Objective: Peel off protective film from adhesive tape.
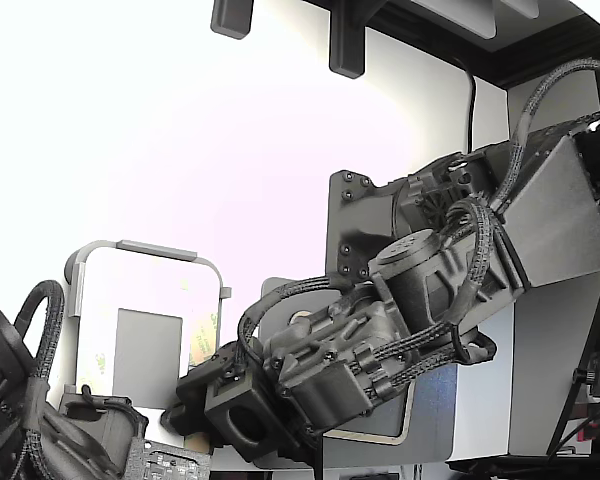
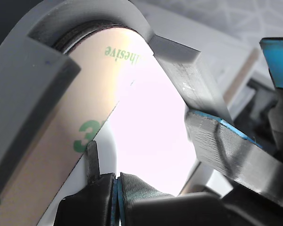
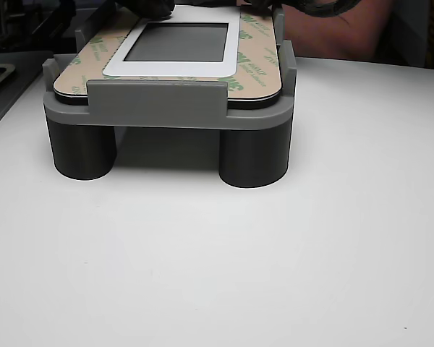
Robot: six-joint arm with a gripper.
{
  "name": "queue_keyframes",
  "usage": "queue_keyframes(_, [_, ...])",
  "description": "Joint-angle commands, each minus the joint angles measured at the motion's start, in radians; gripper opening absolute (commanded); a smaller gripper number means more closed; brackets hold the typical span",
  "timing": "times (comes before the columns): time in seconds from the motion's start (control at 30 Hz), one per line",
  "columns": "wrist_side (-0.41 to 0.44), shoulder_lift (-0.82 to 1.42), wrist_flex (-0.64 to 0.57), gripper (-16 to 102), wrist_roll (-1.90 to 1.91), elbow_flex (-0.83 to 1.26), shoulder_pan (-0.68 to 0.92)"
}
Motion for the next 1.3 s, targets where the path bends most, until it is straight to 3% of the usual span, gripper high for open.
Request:
queue_keyframes(0.0, [0.003, 0.028, -0.003, -10, 0.002, -0.018, -0.005])
queue_keyframes(1.27, [0.000, 0.008, 0.014, -10, 0.000, -0.046, -0.003])
